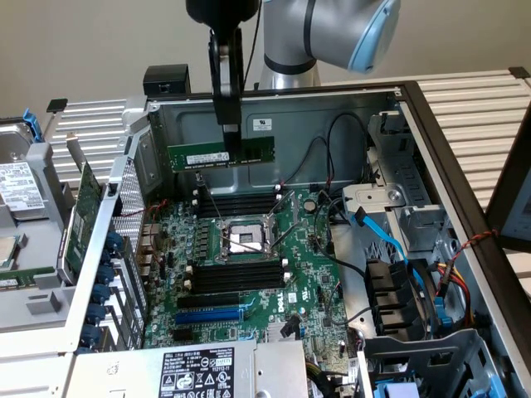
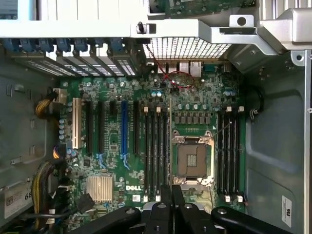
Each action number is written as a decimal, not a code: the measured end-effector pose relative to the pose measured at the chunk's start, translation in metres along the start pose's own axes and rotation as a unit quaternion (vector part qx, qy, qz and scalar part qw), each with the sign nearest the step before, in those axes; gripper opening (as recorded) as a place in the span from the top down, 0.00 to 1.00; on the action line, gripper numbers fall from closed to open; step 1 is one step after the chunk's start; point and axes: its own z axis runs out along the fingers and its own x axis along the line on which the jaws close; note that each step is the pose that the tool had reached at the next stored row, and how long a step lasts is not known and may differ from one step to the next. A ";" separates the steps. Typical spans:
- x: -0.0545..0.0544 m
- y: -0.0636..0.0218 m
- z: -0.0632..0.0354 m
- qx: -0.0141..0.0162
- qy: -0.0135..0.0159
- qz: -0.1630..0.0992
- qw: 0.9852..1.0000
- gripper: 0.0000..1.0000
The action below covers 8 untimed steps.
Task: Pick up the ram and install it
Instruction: 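Insert the ram into the slot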
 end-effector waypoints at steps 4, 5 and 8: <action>-0.002 -0.0020 0.0066 -0.003 0.000 0.000 1.000 0.88; -0.004 -0.0020 0.0077 -0.005 0.000 0.000 1.000 0.88; -0.009 -0.0021 0.0109 -0.007 0.002 0.000 1.000 0.88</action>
